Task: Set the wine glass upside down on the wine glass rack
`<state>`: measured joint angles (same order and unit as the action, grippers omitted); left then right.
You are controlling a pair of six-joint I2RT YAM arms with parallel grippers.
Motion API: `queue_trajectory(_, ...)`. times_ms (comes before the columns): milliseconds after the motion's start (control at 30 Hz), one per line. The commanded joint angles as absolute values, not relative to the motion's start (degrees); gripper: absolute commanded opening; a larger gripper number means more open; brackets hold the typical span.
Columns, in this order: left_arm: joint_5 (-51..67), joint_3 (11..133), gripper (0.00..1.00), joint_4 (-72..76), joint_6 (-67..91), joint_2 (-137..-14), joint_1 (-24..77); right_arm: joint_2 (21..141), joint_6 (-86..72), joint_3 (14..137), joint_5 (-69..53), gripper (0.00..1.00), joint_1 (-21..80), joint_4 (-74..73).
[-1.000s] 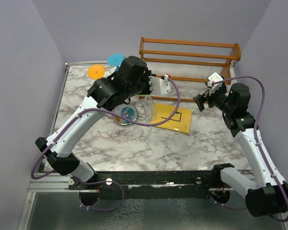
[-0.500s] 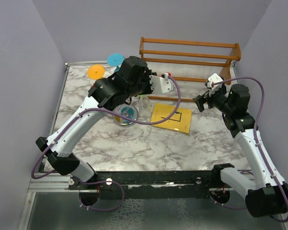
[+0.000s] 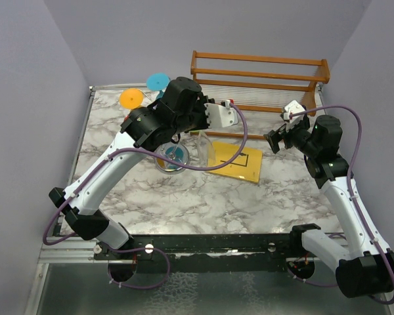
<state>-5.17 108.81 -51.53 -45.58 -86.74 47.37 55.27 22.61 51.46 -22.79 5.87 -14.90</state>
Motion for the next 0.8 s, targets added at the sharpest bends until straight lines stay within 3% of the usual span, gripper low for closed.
queue_trajectory(0, -3.3, 108.3, 0.23, -50.4, -44.2, -86.5, 47.7, 54.2, 22.6, 51.3, -23.4, 0.91, 5.4, -12.8)
queue_trajectory(767, -0.4, 108.2, 0.25, -49.9, -41.0, -86.2, 47.7, 54.5, 22.5, 51.2, -23.4, 0.91, 5.3, -12.8)
